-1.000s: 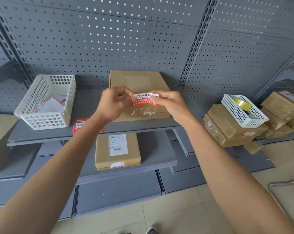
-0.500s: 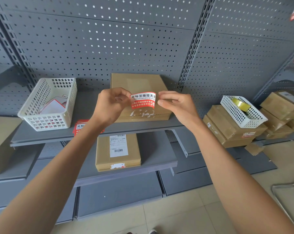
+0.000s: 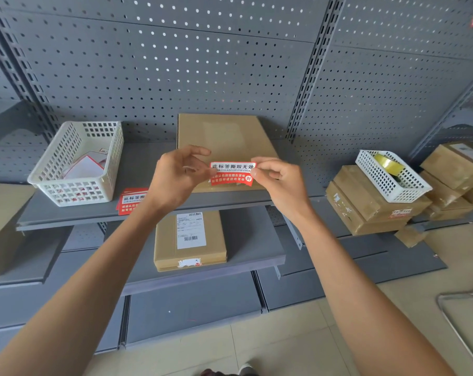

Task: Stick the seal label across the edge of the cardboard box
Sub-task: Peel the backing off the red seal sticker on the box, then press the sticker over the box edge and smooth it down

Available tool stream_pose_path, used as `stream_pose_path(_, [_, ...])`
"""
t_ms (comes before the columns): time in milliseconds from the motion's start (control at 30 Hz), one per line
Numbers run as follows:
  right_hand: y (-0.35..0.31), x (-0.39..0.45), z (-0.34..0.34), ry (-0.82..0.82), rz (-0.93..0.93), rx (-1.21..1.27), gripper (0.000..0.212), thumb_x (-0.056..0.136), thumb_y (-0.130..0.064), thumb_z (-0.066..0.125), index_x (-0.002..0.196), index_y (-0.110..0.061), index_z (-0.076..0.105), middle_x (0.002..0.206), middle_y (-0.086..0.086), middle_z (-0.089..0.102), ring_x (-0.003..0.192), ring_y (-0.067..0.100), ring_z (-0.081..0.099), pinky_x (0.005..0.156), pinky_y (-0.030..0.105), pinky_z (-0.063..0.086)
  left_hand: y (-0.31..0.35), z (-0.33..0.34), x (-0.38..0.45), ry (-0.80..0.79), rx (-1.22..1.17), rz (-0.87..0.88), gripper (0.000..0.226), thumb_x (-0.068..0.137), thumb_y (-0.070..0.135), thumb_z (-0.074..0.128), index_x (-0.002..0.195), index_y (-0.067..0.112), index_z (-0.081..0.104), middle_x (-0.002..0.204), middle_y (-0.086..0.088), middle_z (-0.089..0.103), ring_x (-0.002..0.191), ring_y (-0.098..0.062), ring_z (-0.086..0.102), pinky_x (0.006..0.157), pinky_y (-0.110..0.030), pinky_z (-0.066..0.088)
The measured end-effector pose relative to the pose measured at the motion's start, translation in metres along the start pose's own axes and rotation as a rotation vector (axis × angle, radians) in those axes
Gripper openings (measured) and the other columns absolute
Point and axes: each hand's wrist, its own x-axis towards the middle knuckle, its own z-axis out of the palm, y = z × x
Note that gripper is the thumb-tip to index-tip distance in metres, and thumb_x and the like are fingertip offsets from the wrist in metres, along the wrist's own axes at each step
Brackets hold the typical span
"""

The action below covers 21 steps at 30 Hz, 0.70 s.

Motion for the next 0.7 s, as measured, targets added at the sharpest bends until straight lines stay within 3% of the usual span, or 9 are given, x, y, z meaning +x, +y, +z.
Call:
stream_pose_path(67, [0.004, -0.004, 0.004, 0.020, 0.011, -0.032, 0.007, 0.089, -0.011, 0.071, 0.089, -0.009, 0.078, 0.120, -0.002, 0.070, 0.114, 0.004, 0.061, 0.092, 0.015, 0.043, -0.003, 0.003, -0.005, 0.045, 0.075, 0.000, 0.015, 0.083, 0.028, 0.081, 0.094, 0.022, 0.073, 0.076, 0.007, 0.075, 0.070, -0.002, 0.067, 0.070, -0.016, 0.048])
stream_pose_path(133, [0.012, -0.008, 0.009, 0.048, 0.000, -0.109, 0.006, 0.087, -0.019, 0.072, 0.087, -0.018, 0.078, 0.130, -0.008, 0.064, 0.126, 0.008, 0.053, 0.103, 0.028, 0.042, -0.005, 0.008, -0.012, 0.082, 0.133, 0.010, 0.008, 0.086, 0.030, 0.078, 0.084, 0.025, 0.072, 0.077, 0.013, 0.072, 0.068, 0.005, 0.062, 0.067, -0.014, 0.045])
stream_pose_path(233, [0.019, -0.014, 0.014, 0.107, 0.021, -0.156, 0.007, 0.086, -0.026, 0.071, 0.085, -0.028, 0.078, 0.152, -0.003, 0.046, 0.146, 0.014, 0.035, 0.117, 0.045, 0.032, -0.009, 0.018, -0.022, 0.166, 0.161, 0.036, 0.009, 0.087, 0.033, 0.077, 0.079, 0.033, 0.071, 0.092, 0.015, 0.070, 0.089, 0.000, 0.060, 0.080, -0.023, 0.046])
stream_pose_path(300, [0.017, -0.018, 0.016, 0.105, 0.071, -0.162, 0.010, 0.088, -0.021, 0.071, 0.089, -0.027, 0.079, 0.163, 0.005, 0.030, 0.154, 0.018, 0.019, 0.122, 0.044, 0.021, -0.014, 0.026, -0.026, 0.237, 0.198, 0.012, 0.006, 0.085, 0.034, 0.078, 0.081, 0.033, 0.073, 0.113, 0.009, 0.064, 0.113, -0.011, 0.049, 0.091, -0.023, 0.037])
stream_pose_path(400, [0.012, -0.023, 0.018, 0.093, 0.111, -0.133, 0.015, 0.089, -0.018, 0.071, 0.087, -0.032, 0.077, 0.167, 0.007, 0.018, 0.157, 0.020, 0.010, 0.124, 0.043, 0.018, -0.019, 0.036, -0.033, 0.313, 0.191, -0.062, 0.006, 0.083, 0.035, 0.080, 0.084, 0.031, 0.076, 0.135, 0.004, 0.052, 0.129, -0.018, 0.035, 0.100, -0.027, 0.027])
stream_pose_path(567, [0.017, -0.019, 0.019, 0.075, 0.125, -0.135, 0.021, 0.087, -0.021, 0.073, 0.080, -0.041, 0.074, 0.168, 0.005, 0.016, 0.157, 0.018, 0.007, 0.125, 0.038, 0.017, -0.022, 0.048, -0.040, 0.367, 0.060, -0.091, 0.008, 0.081, 0.032, 0.081, 0.078, 0.035, 0.074, 0.145, 0.008, 0.043, 0.137, -0.016, 0.034, 0.109, -0.036, 0.029])
stream_pose_path(700, [0.019, -0.014, 0.017, 0.049, 0.116, -0.139, 0.018, 0.087, -0.019, 0.074, 0.082, -0.036, 0.074, 0.168, 0.003, 0.015, 0.157, 0.021, 0.008, 0.119, 0.029, 0.018, -0.025, 0.052, -0.038, 0.395, 0.034, -0.069, 0.011, 0.081, 0.030, 0.082, 0.077, 0.036, 0.073, 0.146, 0.010, 0.042, 0.133, -0.004, 0.035, 0.115, -0.041, 0.033])
